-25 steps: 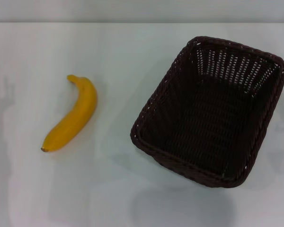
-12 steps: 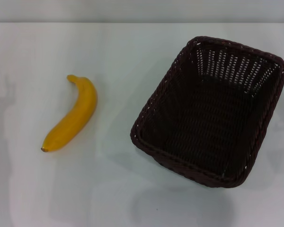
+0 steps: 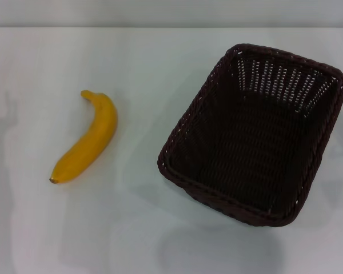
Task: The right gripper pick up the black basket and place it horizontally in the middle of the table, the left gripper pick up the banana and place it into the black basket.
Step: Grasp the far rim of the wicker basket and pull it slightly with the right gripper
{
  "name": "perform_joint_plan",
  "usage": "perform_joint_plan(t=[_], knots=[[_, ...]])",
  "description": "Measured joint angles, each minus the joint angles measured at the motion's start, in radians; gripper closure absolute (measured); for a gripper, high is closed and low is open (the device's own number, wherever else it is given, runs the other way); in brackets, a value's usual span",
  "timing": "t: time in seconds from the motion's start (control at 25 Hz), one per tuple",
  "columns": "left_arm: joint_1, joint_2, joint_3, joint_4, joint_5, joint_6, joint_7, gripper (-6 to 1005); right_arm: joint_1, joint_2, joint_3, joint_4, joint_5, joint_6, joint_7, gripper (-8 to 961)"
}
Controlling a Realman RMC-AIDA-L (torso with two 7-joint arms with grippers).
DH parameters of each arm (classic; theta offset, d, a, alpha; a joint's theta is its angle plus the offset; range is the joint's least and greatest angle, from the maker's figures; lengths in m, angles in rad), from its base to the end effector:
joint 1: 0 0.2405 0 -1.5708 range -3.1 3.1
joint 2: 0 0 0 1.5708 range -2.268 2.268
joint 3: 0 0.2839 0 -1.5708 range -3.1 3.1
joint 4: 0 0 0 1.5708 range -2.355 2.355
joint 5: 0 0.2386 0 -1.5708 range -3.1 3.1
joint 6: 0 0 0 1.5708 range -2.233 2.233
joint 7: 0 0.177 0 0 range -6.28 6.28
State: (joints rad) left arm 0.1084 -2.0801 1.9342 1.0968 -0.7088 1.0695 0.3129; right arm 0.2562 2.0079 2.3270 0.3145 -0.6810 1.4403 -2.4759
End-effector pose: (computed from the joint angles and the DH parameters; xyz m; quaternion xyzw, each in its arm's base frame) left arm -0.3090 0.3238 0.0576 -0.5092 -0.1743 -0.3552 0.7643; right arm 0.3981 0.3410 0.0910 -0.6376 0.1863 0.4298 0.6116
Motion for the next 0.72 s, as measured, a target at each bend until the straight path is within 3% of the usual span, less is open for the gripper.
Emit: perform_joint_plan(t=[0.72], knots=[[-0.001,0.001,0.0,0.014,0.0,-0.025,0.0,305,-0.005,0.0,-0.002,-0.001,0.0,0.003,0.0,199]])
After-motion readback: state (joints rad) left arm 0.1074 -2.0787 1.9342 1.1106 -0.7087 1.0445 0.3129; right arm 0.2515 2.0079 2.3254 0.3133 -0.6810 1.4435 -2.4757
